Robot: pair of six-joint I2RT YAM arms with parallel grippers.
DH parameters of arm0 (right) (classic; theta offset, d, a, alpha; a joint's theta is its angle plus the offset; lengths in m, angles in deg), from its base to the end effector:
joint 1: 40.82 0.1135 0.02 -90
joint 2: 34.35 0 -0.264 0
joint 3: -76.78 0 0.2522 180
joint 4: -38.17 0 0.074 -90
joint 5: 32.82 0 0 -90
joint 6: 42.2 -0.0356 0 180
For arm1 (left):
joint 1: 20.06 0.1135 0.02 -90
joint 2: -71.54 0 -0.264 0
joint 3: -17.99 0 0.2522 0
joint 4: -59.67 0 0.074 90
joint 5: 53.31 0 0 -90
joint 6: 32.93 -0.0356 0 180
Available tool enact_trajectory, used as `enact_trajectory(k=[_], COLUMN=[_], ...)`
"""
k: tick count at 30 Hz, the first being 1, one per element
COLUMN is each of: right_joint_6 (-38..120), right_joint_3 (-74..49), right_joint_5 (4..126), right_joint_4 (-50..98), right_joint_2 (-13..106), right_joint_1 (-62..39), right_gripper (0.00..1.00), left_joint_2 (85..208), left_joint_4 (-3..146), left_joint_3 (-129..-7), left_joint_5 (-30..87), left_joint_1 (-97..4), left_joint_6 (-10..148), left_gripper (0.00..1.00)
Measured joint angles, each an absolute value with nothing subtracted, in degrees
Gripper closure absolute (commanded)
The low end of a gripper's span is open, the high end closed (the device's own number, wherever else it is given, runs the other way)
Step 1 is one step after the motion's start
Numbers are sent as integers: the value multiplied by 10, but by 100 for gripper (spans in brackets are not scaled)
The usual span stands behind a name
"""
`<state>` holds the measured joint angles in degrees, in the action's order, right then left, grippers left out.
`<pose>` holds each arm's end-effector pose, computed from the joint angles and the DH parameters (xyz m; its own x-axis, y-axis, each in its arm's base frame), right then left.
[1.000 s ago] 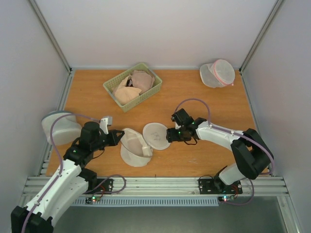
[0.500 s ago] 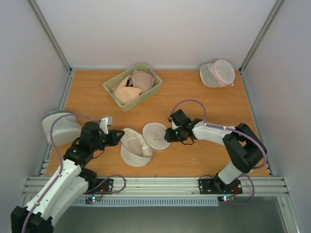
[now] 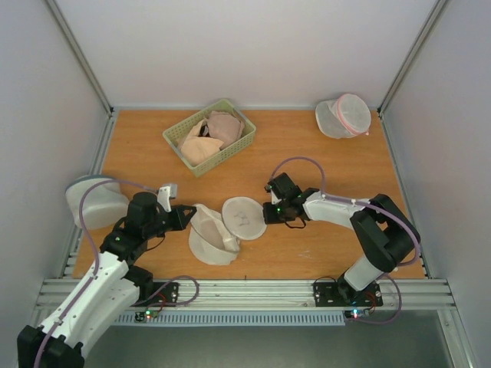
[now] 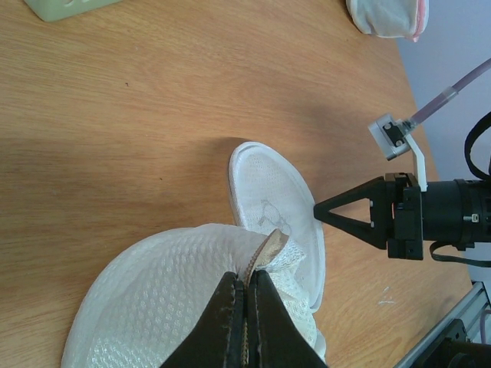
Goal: Unzip the laundry bag and remove the bra
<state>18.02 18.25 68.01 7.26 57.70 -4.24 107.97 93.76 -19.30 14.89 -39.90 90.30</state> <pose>0.2263 0.1762 0.1398 -0.9518 -0.0989 -0.2904 -0.2048 0.9096 0.3615 0.1360 -0.0631 0.2154 -0.7640 -0.2653 -0.5882 0.2255 0.7443 -0.6286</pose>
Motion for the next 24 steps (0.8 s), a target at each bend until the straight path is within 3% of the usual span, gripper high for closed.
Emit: enact_trajectory(k=[11,24], right_joint_6=[226,292], right_joint_3=[137,12], right_joint_5=[570,396], right_joint_4=[2,-124], right_joint_2=[497,417], right_joint_1=[-42,-42], right_gripper=[99,99], left_joint_2=[1100,1213], left_joint_4=[918,774], left_joint_3=[-193,-243], left_joint_5=[109,45], left_joint_1=[-402,-427], left_joint_6=[919,974], left_gripper=[99,100])
